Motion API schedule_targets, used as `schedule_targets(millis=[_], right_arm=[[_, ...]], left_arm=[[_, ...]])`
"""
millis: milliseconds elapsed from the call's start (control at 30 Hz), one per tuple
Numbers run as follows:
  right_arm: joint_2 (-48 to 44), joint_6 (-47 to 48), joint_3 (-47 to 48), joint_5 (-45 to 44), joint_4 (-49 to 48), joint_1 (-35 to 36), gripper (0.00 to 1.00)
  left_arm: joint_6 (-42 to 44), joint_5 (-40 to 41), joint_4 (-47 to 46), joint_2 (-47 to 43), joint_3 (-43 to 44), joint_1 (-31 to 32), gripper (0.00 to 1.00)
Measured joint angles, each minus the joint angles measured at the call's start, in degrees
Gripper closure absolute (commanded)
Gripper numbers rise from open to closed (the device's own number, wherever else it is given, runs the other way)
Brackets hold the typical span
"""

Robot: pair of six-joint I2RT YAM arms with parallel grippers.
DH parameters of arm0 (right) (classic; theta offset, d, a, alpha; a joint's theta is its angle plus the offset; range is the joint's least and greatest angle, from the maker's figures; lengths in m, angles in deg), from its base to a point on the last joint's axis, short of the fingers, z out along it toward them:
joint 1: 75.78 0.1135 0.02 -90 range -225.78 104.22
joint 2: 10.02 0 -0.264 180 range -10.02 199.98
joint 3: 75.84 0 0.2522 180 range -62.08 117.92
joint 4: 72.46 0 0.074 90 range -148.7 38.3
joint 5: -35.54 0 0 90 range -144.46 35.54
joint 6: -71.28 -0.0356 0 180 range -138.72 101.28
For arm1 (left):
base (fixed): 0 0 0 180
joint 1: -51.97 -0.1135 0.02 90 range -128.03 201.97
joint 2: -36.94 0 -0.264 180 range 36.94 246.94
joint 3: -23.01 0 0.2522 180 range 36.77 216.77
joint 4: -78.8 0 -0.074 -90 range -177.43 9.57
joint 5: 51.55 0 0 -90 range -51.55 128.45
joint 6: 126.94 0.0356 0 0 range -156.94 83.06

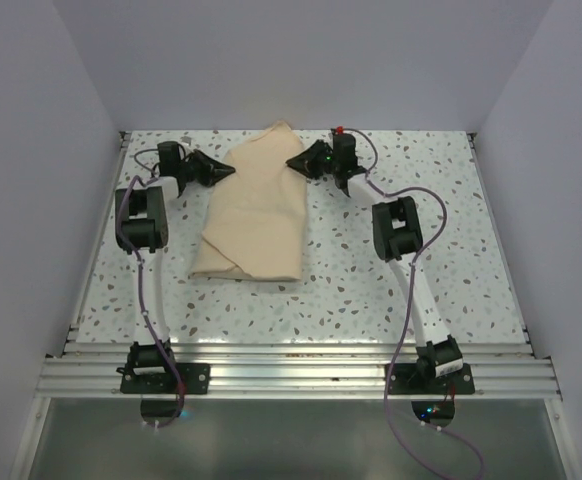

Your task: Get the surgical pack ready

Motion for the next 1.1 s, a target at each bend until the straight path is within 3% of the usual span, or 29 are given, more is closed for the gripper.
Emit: schedule_targets(millis=[167,367,433,633,1100], right_arm=[[2.49,-2.27,4.31,-4.02,-1.53,-1.51,0.68],[2.78,-1.49,5.95,-6.95,-1.36,-3.54,0.59],[2.6,0.11,5.95,-7.45,-0.37,-4.15,0.55],[1.07,5.51,5.95,-7.32,2.86,-4.92,0.43],[2.45,13.42,10.47,-9.27,5.68,-1.62,0.39]], left_arm=[[-7.93,0.94,-10.97,2.6,0.66,0.0,0.87],[-8.35,3.58,-14.88,2.32,3.65,-0.04,0.78],[-6.29,4.96,-14.4,1.16,3.91,-0.15,0.72],[0.68,9.4,-11.65,-1.46,5.51,-0.55,0.65],[14.23,18.32,0.15,-1.2,6.97,0.83,0.62]])
